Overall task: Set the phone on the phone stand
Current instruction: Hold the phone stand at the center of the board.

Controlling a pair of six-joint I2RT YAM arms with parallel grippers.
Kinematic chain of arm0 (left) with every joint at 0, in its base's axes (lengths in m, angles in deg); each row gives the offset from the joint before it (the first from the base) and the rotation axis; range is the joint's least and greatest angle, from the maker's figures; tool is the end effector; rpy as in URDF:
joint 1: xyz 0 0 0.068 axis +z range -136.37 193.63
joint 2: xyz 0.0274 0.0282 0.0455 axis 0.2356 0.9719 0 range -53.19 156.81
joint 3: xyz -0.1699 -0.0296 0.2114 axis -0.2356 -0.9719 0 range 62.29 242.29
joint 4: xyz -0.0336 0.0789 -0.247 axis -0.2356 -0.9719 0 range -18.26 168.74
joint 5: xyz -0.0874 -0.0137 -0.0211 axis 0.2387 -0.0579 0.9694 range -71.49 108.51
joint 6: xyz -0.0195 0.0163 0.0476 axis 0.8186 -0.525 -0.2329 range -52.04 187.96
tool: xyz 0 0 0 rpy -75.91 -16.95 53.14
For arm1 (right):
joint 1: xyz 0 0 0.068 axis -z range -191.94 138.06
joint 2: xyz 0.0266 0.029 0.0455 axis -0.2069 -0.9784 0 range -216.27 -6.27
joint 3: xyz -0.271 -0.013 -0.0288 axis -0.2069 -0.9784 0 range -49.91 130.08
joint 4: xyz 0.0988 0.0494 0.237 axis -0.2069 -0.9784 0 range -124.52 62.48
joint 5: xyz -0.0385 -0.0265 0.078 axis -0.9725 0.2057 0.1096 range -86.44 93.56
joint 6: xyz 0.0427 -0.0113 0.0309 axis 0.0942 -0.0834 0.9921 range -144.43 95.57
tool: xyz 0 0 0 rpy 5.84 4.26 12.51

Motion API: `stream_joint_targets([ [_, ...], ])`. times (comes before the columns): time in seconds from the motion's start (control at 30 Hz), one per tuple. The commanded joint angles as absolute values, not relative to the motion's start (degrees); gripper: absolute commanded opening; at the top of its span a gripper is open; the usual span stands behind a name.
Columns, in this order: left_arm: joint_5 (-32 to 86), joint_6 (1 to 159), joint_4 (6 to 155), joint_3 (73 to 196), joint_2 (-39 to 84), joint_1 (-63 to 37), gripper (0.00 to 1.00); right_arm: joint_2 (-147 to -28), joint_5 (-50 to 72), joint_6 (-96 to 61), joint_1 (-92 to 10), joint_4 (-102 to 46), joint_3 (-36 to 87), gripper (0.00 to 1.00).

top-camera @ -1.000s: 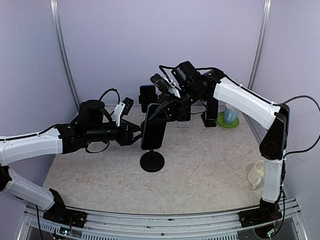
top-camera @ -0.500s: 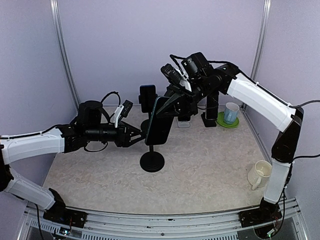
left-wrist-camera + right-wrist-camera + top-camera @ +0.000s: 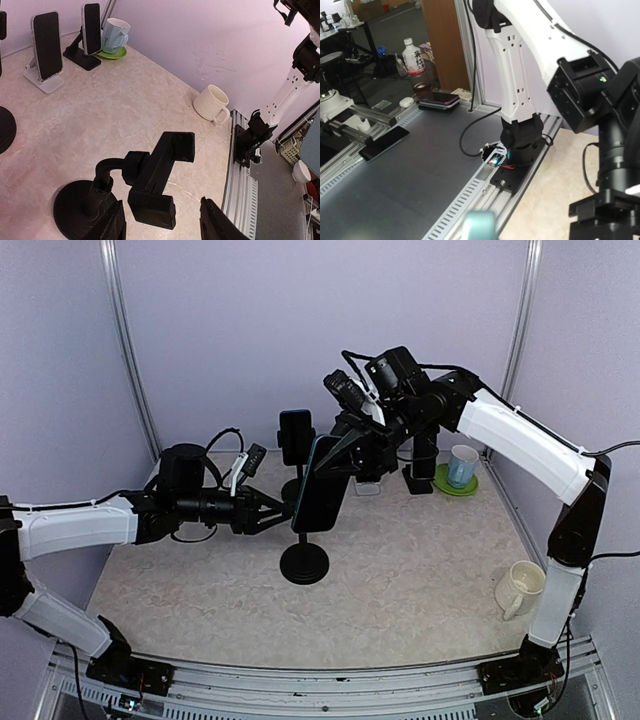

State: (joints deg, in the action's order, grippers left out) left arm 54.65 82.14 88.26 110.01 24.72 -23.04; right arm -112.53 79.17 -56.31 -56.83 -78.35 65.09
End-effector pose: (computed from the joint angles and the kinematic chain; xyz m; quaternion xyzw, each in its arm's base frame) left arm 0.2303 -0.1978 0.2640 0.3255 0.7325 -0.4626 0.3788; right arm 0.2510 0.2986 0.4081 -0.6435 0.4114 0.5929 0.2553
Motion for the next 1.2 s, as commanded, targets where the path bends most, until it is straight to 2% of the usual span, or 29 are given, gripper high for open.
stream_joint_targets([
  [0.0, 58.82, 83.22, 91.83, 110.39, 26.33, -21.64, 0.47, -109.89, 80.16, -56.16, -56.68, -76.85, 64.83, 0.0],
  [0.37, 61.09, 82.95, 92.52, 111.15, 28.56, -21.05, 0.43, -110.4, 79.23, -56.74, -56.63, -77.32, 64.7, 0.0],
  [0.7, 61.91, 83.21, 93.0, 111.67, 27.85, -20.31, 0.46, -110.31, 79.03, -56.95, -56.68, -77.44, 64.87, 0.0],
  [1.17, 62.84, 83.03, 93.54, 112.0, 28.4, -20.14, 0.41, -110.64, 79.23, -56.6, -56.67, -77.46, 64.74, 0.0],
])
